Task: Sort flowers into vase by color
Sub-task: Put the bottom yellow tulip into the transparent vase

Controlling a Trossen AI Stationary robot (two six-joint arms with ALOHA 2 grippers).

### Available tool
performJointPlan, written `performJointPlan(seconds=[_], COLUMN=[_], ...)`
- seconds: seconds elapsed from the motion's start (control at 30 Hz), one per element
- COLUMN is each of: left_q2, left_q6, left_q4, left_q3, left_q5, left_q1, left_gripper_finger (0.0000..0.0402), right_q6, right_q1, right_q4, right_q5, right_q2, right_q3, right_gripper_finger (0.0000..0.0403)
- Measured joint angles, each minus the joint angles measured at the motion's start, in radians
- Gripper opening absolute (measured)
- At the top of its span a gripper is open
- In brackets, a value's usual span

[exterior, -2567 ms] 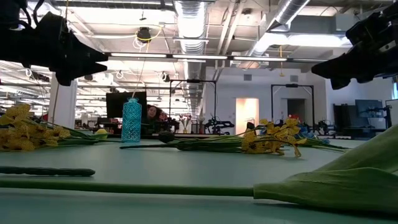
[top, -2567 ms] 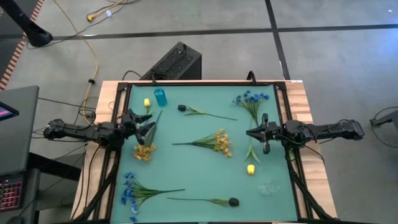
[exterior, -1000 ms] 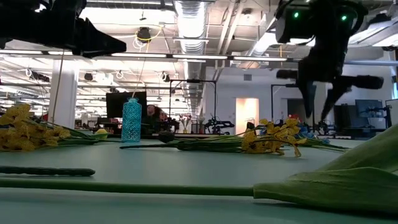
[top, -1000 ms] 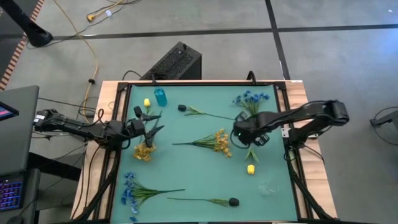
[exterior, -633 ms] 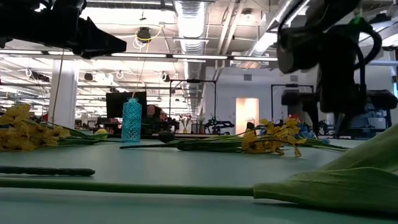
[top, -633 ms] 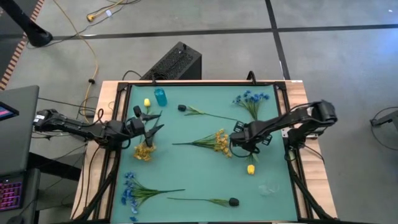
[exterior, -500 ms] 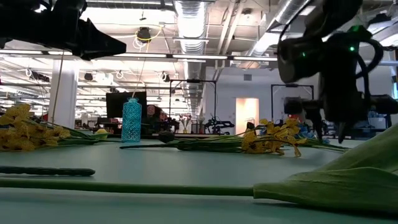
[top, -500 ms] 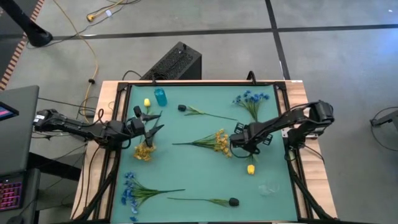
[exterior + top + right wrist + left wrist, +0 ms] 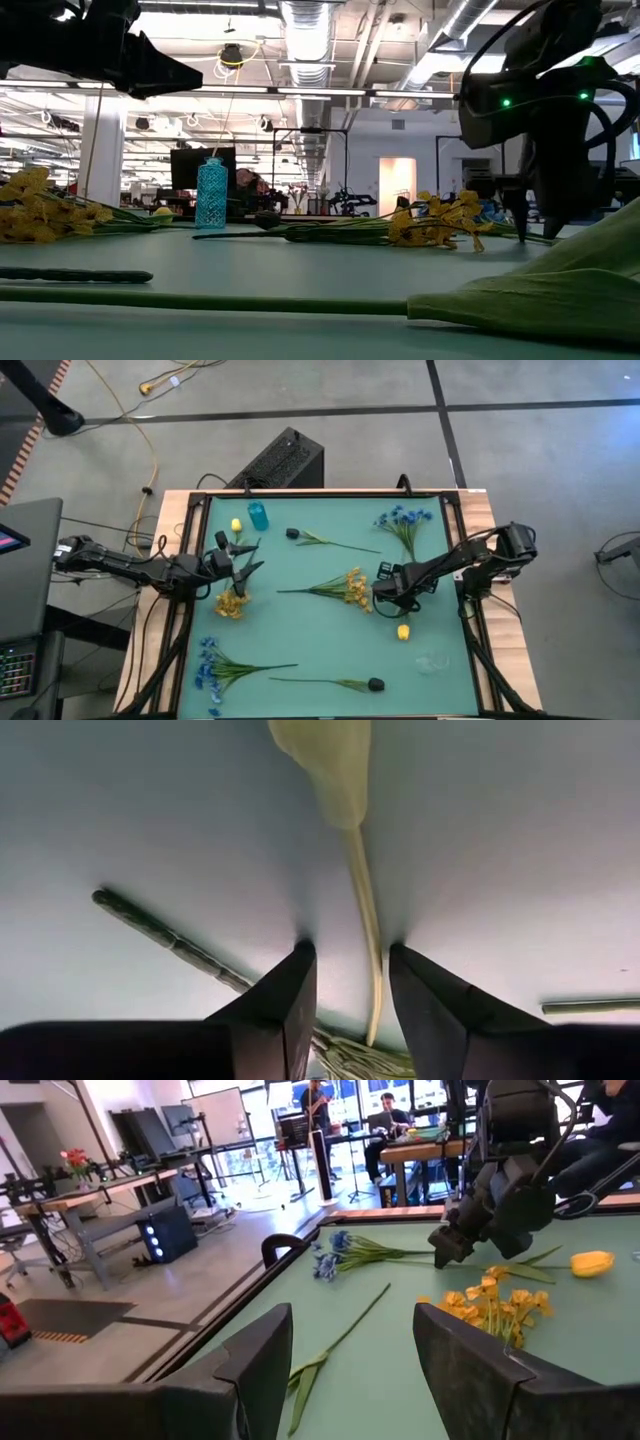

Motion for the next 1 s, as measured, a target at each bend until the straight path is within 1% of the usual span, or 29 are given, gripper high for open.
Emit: performJointPlan(seconds=[0.13,0.23,0.5,0.73,0.8,0.87,1.0], left_q2=[0.0,0.0,0.0,0.0,0.0,0.0,0.0], left_q6=[0.0,0.0,0.0,-0.005,-0.005,-0.006,-0.014], left_q4=[-0.002,-0.002,-0.008,-0.008,-0.008,-0.012,-0.026], left_q3=[0.0,0.0,0.0,0.0,0.0,0.001,0.001], left_q5=[0.0,0.0,0.0,0.0,0.0,0.0,0.0], left_q1=[0.0,0.0,0.0,0.0,0.0,0.0,0.0], left_gripper_finger=[0.0199,0.0199,0.0199,0.0199,0.0199,0.0199,0.0199], right_q6=[-0.04,-0.069,-0.07,-0.072,-0.074,-0.053,0.073], right_q1=[0.004,0.008,0.012,-0.005,-0.003,-0.004,-0.029], right_q4=[0.004,0.011,0.024,0.039,0.055,0.059,0.048], right_q5=[-0.005,-0.005,-0.009,-0.054,-0.085,-0.138,-0.285], right_q2=[0.001,0.001,0.0,0.0,-0.008,-0.03,-0.092], right_q3=[0.0,0.0,0.015,0.076,0.104,0.135,0.194], right_gripper_finger=[0.0138,0.0115,0.0019,0.0017,0.0016,0.0016,0.0016])
